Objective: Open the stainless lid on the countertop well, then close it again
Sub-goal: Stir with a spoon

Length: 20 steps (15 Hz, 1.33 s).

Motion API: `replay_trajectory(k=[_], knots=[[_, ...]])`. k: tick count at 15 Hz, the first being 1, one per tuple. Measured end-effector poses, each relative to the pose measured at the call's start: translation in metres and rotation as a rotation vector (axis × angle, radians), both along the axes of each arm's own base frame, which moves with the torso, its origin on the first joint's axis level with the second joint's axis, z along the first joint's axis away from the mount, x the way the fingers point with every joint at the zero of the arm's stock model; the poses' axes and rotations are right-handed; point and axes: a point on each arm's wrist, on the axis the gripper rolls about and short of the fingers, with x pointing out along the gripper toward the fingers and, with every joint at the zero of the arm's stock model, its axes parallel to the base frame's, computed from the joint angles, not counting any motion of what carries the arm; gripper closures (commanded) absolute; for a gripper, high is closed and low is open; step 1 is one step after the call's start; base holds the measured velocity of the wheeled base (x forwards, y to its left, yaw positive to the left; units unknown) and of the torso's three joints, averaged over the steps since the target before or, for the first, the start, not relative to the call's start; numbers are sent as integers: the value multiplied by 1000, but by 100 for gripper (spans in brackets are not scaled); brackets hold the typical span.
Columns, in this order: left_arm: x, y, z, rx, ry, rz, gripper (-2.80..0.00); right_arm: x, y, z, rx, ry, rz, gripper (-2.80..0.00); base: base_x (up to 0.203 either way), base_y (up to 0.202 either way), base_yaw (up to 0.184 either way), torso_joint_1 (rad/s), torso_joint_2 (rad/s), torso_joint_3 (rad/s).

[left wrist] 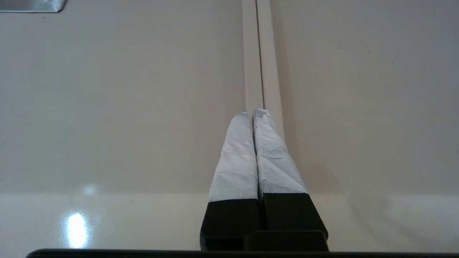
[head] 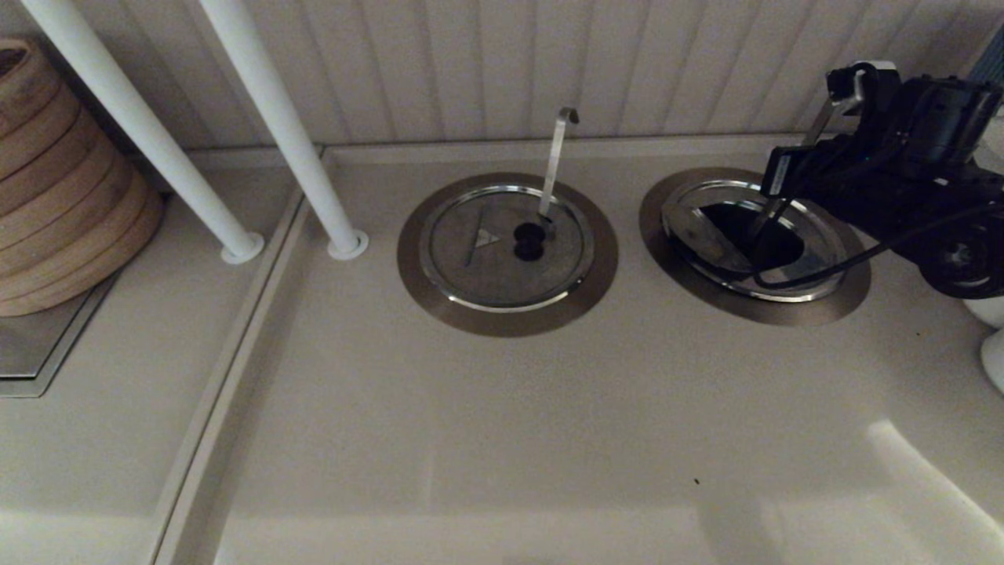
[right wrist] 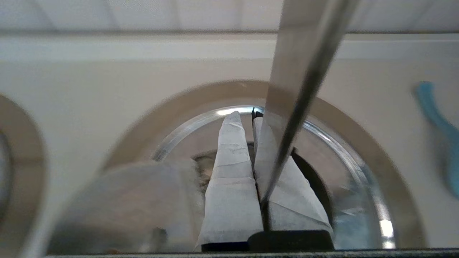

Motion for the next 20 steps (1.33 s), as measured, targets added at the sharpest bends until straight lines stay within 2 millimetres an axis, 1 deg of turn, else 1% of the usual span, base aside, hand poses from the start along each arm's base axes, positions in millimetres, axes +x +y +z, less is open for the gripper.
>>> replay_trajectory(k=[3, 6, 9, 12, 15, 20], knots=[[0, 0, 0, 0, 0, 0, 0, 8, -2, 0, 9, -12, -29, 0, 0, 0, 0, 0, 0, 0], [0, 0, 0, 0, 0, 0, 0, 20, -17, -1, 7, -24, -94, 0, 0, 0, 0, 0, 0, 0], [0, 0, 0, 0, 0, 0, 0, 22, -28, 1, 2, -32, -122, 0, 0, 0, 0, 0, 0, 0], [0, 0, 0, 0, 0, 0, 0, 18, -30, 3, -19, -31, -129, 0, 0, 0, 0, 0, 0, 0], [0, 0, 0, 0, 0, 0, 0, 8, -29, 5, -35, -21, -113, 0, 0, 0, 0, 0, 0, 0], [0, 0, 0, 0, 0, 0, 0, -8, -20, 8, -47, 12, -55, 0, 0, 0, 0, 0, 0, 0]])
